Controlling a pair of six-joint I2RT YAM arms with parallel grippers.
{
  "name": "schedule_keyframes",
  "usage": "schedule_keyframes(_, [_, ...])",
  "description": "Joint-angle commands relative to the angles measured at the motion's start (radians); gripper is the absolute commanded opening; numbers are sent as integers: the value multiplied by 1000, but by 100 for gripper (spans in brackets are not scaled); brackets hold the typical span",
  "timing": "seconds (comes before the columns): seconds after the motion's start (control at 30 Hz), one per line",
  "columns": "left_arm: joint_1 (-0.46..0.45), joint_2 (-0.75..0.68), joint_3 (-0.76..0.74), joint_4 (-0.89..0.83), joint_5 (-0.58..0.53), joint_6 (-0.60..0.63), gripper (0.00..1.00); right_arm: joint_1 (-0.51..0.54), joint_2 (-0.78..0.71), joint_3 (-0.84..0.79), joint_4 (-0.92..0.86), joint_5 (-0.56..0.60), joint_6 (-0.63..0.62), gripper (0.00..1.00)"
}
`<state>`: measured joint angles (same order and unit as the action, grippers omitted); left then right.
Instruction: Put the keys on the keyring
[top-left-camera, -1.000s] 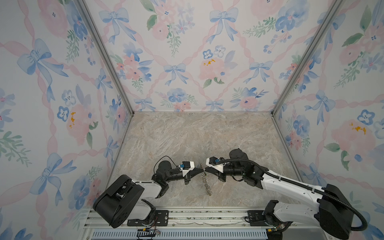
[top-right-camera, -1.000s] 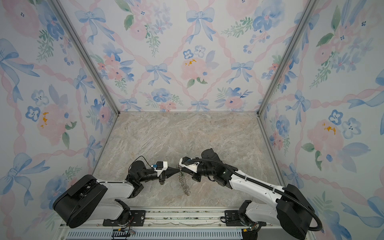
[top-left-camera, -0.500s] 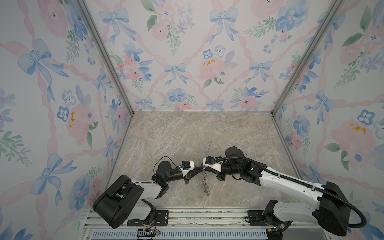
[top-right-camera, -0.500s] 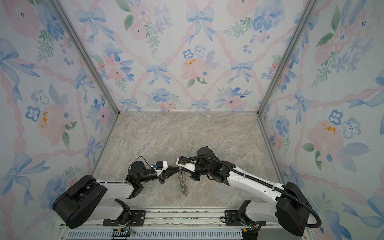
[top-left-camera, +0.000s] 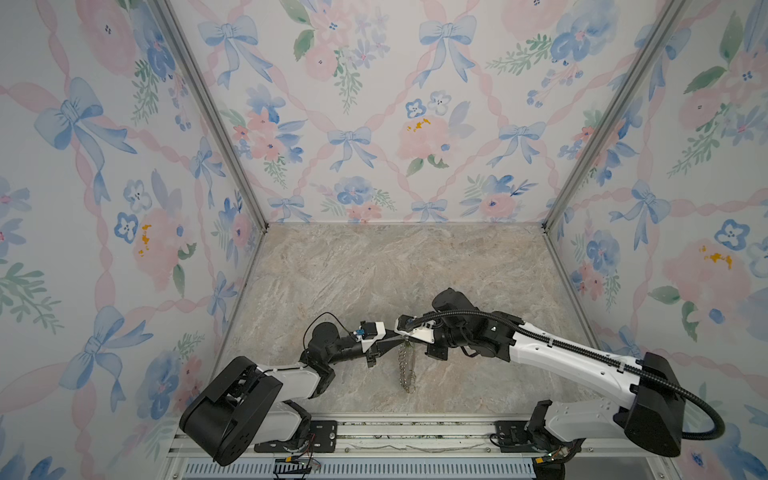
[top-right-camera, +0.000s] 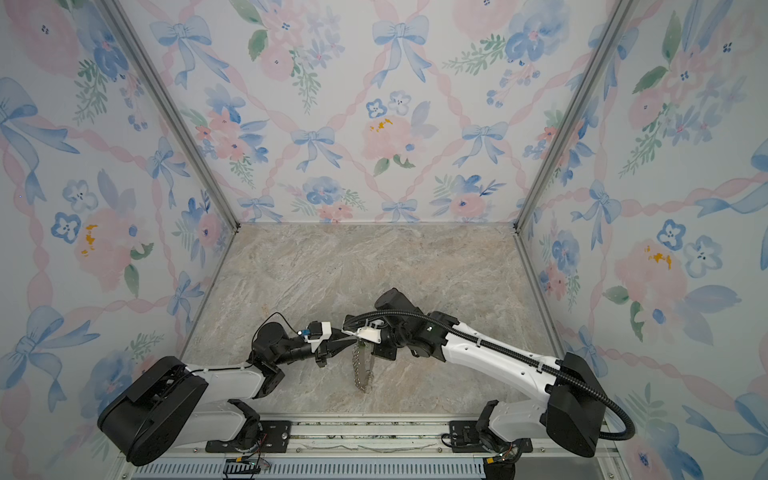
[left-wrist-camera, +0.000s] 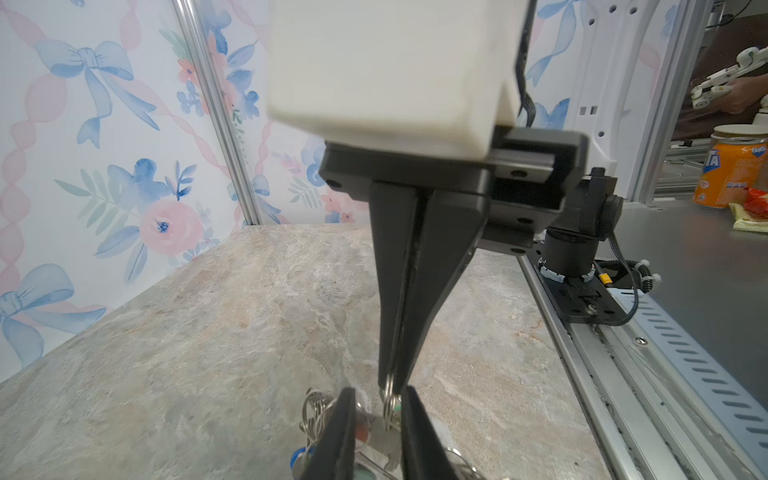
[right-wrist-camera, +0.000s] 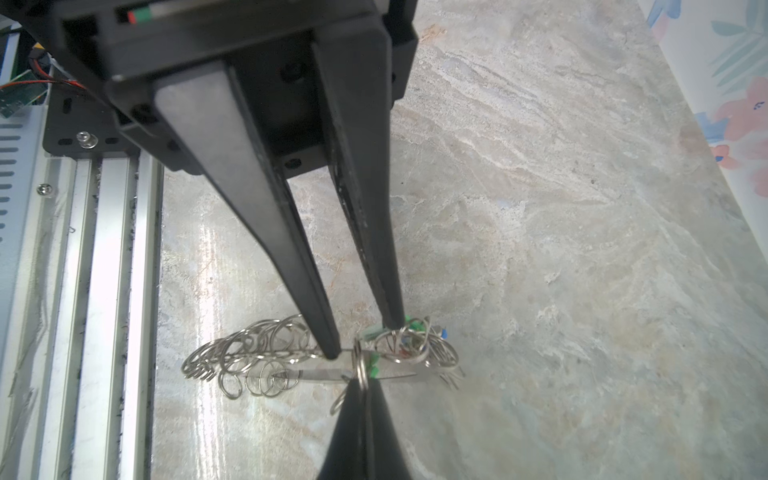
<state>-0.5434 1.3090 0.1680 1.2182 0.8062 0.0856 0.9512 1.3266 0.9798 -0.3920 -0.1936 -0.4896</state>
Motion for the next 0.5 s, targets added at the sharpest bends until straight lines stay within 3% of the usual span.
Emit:
schedule_keyframes(0.0, [2, 14, 2, -5, 27, 0, 22, 17, -7, 25, -21, -10, -21, 0])
schedule_keyframes(0.2, [-1, 32, 8, -4, 56, -2, 22, 20, -9, 23, 5, -19, -24, 0])
schedule_keyframes(0.47, [-4, 52, 20, -4, 70, -11, 12, 21, -3, 18, 31, -35, -21, 0])
